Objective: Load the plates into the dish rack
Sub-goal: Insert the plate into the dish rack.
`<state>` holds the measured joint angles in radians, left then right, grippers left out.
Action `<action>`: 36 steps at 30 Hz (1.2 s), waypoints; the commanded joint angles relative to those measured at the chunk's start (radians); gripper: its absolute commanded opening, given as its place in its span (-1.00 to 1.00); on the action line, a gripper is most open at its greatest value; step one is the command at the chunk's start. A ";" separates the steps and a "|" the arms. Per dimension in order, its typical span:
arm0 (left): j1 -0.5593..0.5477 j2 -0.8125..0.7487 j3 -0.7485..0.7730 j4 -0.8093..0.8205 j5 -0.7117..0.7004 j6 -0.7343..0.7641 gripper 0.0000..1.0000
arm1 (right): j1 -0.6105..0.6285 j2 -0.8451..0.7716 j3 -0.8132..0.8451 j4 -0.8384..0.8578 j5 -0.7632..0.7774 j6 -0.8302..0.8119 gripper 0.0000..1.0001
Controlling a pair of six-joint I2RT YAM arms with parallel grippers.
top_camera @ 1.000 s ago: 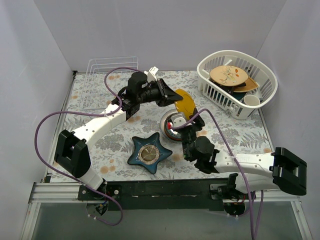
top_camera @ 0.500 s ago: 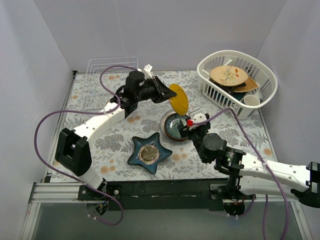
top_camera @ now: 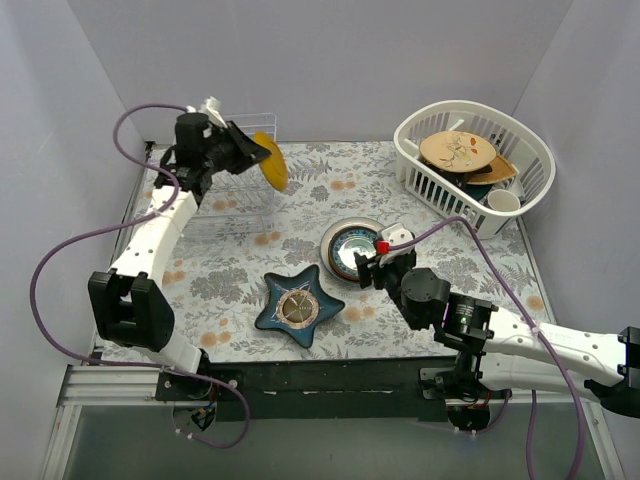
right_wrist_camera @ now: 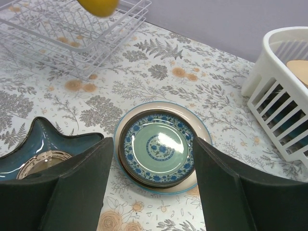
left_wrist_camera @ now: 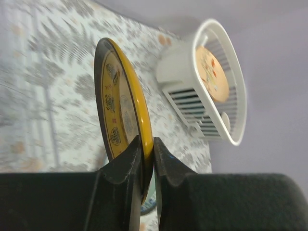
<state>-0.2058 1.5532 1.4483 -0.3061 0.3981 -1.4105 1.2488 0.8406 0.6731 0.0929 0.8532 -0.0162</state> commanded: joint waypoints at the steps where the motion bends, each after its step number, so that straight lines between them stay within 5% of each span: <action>1: 0.110 -0.067 0.108 -0.097 0.019 0.185 -1.00 | 0.003 0.021 0.003 0.014 -0.051 0.051 0.49; 14: 0.546 0.123 0.241 -0.048 0.495 0.340 -1.00 | -0.008 0.081 0.022 0.013 -0.160 0.067 0.50; 36: 0.660 0.291 0.305 -0.117 0.430 0.656 -1.00 | -0.172 0.230 0.198 -0.128 -0.401 0.068 0.50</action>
<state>0.4175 1.8450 1.7290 -0.4263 0.8356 -0.8101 1.0920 1.0367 0.7860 -0.0109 0.5110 0.0566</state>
